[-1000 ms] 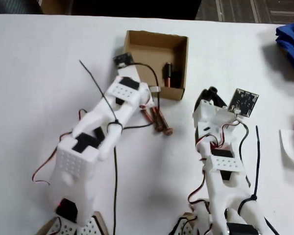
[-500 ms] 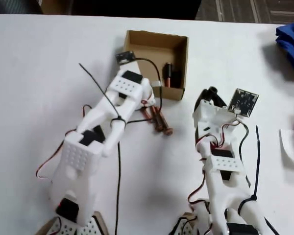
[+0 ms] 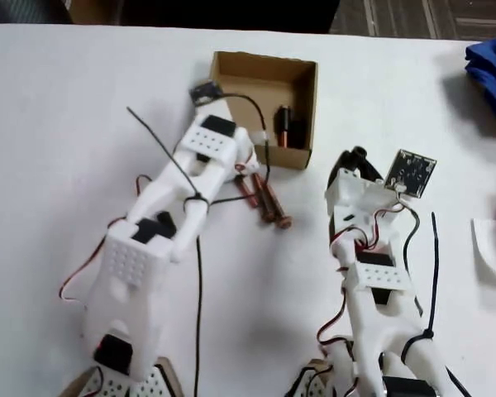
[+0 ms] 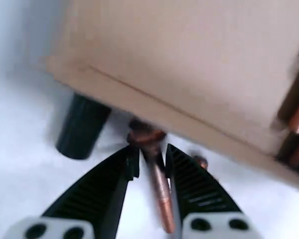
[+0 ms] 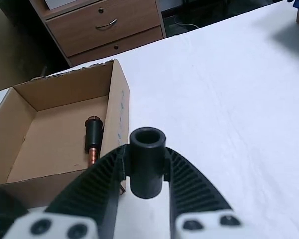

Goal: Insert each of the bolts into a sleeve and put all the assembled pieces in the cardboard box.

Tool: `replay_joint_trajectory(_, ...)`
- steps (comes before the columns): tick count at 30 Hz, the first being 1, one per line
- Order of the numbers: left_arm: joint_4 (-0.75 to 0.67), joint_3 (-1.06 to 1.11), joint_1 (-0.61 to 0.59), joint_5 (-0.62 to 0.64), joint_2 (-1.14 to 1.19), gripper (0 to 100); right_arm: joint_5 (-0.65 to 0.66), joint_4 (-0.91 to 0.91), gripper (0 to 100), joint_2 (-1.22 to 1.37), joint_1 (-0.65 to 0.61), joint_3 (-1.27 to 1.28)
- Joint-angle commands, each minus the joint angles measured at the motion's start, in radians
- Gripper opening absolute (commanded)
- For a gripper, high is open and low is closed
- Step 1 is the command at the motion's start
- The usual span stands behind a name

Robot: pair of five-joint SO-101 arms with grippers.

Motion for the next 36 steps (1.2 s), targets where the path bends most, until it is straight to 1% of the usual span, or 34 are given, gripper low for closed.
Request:
replay_joint_trajectory(1,-0.002,-0.059,-0.031,0.026,-0.009,11,0.002,-0.027,2.0,-0.044,0.005,-0.005)
replay_joint_trajectory(9,-0.002,0.012,-0.025,0.025,-0.008,11,0.002,-0.025,2.0,-0.044,0.005,-0.005)
replay_joint_trajectory(19,0.002,0.018,0.000,0.026,-0.008,10,0.002,-0.025,2.0,-0.044,0.005,-0.005)
replay_joint_trajectory(21,0.005,0.018,0.003,0.029,-0.008,8,0.002,-0.025,2.0,-0.044,0.005,-0.005)
replay_joint_trajectory(23,0.005,0.018,0.002,0.028,-0.008,1,0.002,-0.025,2.0,-0.044,0.005,-0.005)
replay_joint_trajectory(25,0.006,0.018,0.002,0.025,-0.008,3,0.002,-0.025,2.0,-0.044,0.005,-0.005)
replay_joint_trajectory(31,0.017,0.019,0.006,0.023,-0.008,3,0.002,-0.025,2.0,-0.044,0.005,-0.005)
replay_joint_trajectory(32,0.034,0.019,0.012,0.011,-0.008,3,0.002,-0.025,2.0,-0.044,0.005,-0.005)
replay_joint_trajectory(33,0.055,0.019,0.025,-0.028,-0.009,3,0.002,-0.025,2.0,-0.044,0.005,-0.005)
replay_joint_trajectory(36,0.163,0.008,0.077,-0.204,-0.021,3,0.002,-0.025,2.0,-0.044,0.005,-0.005)
